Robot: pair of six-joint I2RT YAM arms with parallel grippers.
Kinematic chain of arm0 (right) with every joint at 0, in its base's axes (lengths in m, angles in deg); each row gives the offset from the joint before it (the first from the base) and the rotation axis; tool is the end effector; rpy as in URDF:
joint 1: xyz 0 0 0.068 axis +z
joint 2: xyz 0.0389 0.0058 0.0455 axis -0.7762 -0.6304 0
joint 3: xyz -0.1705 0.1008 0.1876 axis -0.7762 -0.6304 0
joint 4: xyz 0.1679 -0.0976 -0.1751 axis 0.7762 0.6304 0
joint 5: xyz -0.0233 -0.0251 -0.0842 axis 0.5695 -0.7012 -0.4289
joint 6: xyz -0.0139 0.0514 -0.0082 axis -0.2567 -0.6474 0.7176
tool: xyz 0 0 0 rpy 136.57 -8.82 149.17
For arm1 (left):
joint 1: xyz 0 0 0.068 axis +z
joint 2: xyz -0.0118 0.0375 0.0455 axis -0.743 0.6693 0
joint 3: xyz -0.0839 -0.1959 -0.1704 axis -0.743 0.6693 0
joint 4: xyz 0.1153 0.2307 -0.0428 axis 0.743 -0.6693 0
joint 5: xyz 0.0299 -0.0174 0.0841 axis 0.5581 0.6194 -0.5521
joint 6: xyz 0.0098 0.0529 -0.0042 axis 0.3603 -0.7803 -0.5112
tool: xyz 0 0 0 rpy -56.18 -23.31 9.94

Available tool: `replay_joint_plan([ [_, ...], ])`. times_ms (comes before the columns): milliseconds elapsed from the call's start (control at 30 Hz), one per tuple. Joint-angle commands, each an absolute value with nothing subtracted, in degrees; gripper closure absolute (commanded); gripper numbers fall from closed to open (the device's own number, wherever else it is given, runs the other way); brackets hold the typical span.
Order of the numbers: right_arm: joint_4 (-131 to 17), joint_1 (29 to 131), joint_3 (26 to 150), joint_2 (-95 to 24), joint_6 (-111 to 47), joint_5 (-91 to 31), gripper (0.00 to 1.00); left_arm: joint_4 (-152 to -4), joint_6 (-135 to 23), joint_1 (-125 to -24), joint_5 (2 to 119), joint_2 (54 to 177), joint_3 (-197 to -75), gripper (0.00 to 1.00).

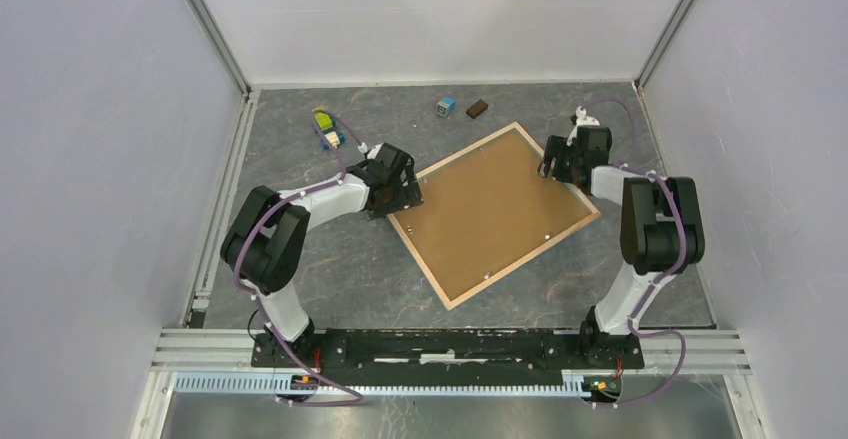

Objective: Put the photo into the frame

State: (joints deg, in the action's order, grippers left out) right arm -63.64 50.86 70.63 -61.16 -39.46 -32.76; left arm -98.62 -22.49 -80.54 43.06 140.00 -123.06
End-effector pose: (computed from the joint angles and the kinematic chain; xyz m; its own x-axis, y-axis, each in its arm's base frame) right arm 0.3837 0.0024 0.1502 -0.6668 0.2446 -0.7040 0.1076 0.9663 0.2338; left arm 0.2950 -0.1816 0.1666 -0.8387 -0.2914 -0.4601 -0.1827 0.9464 -0.2664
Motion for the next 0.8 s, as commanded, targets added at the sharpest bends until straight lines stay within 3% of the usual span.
replay_joint_plan([
  [0,-65.2,51.9,60.6,-53.3,-45.0,-29.1,0.23,-102.7,-31.3,-78.0,42.8,143.9,-128.8,0.00],
  [200,-76.6,51.7,44.3,-42.5,-50.4,-29.6,0.21,-106.6,-34.3,-75.1,48.3,152.0,-138.9,0.00],
  [533,-74.3,51.7,49.0,-45.8,-42.8,-35.8,0.13,-107.3,-35.8,-75.3,42.7,144.2,-135.9,0.00],
  [767,-74.0,51.7,53.1,-50.5,-41.9,-37.0,0.17,-106.1,-30.7,-76.6,42.2,136.4,-125.1,0.00],
])
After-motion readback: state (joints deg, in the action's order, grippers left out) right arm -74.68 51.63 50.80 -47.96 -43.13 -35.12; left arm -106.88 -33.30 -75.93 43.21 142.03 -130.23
